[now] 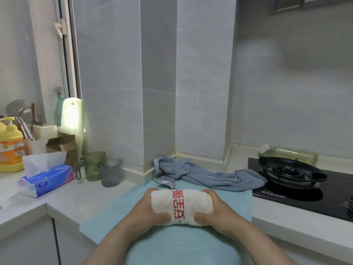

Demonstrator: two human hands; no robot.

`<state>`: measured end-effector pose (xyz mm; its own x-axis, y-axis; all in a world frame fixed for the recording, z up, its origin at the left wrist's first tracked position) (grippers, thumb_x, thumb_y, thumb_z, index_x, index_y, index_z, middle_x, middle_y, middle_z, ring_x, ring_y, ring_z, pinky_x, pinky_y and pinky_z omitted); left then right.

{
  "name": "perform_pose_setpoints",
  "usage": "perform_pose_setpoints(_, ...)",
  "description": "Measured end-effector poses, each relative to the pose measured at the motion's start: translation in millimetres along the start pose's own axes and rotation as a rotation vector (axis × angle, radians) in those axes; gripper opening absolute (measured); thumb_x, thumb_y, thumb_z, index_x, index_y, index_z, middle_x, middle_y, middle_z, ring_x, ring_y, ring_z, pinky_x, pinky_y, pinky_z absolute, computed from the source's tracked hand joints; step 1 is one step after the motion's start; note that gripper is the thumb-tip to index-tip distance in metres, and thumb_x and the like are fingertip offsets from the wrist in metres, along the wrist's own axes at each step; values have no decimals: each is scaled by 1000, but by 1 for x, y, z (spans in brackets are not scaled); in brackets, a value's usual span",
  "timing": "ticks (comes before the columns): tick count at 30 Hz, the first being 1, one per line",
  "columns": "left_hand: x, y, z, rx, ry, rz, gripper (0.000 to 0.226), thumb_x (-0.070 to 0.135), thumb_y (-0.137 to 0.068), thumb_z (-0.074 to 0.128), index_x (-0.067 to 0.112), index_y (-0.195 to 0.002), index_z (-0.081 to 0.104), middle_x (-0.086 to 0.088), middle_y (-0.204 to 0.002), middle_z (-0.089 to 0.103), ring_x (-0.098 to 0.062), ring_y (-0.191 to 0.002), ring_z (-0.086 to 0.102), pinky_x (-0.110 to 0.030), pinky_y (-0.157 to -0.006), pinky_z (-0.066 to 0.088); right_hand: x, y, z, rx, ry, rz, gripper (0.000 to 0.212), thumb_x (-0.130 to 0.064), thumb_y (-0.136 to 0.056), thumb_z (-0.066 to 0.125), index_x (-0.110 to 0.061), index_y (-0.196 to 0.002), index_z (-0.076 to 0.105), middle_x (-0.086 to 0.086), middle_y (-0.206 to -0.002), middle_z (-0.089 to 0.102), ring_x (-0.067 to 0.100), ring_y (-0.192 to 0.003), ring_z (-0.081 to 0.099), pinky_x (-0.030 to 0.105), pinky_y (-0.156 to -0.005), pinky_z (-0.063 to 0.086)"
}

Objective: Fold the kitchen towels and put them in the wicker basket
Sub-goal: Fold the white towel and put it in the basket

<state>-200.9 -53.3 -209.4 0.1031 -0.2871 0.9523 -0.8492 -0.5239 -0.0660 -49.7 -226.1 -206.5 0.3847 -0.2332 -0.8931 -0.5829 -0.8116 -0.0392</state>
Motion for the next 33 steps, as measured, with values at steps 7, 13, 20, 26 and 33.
perform_pose_setpoints(7,0,-5,-5,79,243,7,42,-8,-79,65,14,-114,62,-11,-105,74,-28,-96,72,-43,-84,58,-3,-12,16,53,-305,-7,53,-4,-75,78,-22,-117,50,5,-111,67,20,-100,67,29,-76,58)
perform_pose_setpoints(13,3,-14,2,351,391,-55,46,25,-67,50,13,-110,61,-17,-104,69,-35,-95,67,-46,-76,58,-9,-25,29,246,-611,23,58,-7,-47,44,-13,-103,58,17,-102,64,31,-88,61,36,-70,51)
perform_pose_setpoints(20,4,-12,6,442,291,-9,11,24,-100,48,20,-97,58,-6,-97,67,-21,-84,66,-29,-61,50,-1,-33,27,233,-625,91,14,-15,-92,53,-14,-102,64,15,-102,68,32,-87,66,34,-66,52)
perform_pose_setpoints(26,2,-14,5,445,295,-9,14,17,-100,49,19,-94,61,-9,-96,68,-23,-83,65,-34,-68,53,-4,-30,29,315,-624,194,15,-22,-76,48,-11,-82,57,12,-87,60,31,-78,59,34,-64,48)
perform_pose_setpoints(33,-3,-22,3,573,36,0,30,42,-99,44,19,-95,62,-2,-93,66,-18,-85,63,-36,-74,51,-6,-33,31,538,-257,51,47,-56,-87,60,-10,-77,55,1,-78,63,18,-70,60,32,-63,44)
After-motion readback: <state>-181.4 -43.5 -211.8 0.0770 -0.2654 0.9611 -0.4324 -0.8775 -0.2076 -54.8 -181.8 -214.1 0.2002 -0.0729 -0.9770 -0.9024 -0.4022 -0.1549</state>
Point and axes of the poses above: each hand's wrist, its own y-axis away from the middle knuckle, its own z-axis out of the palm, x = y × z, the point moved 3 cm from there along -y, towards the middle knuckle
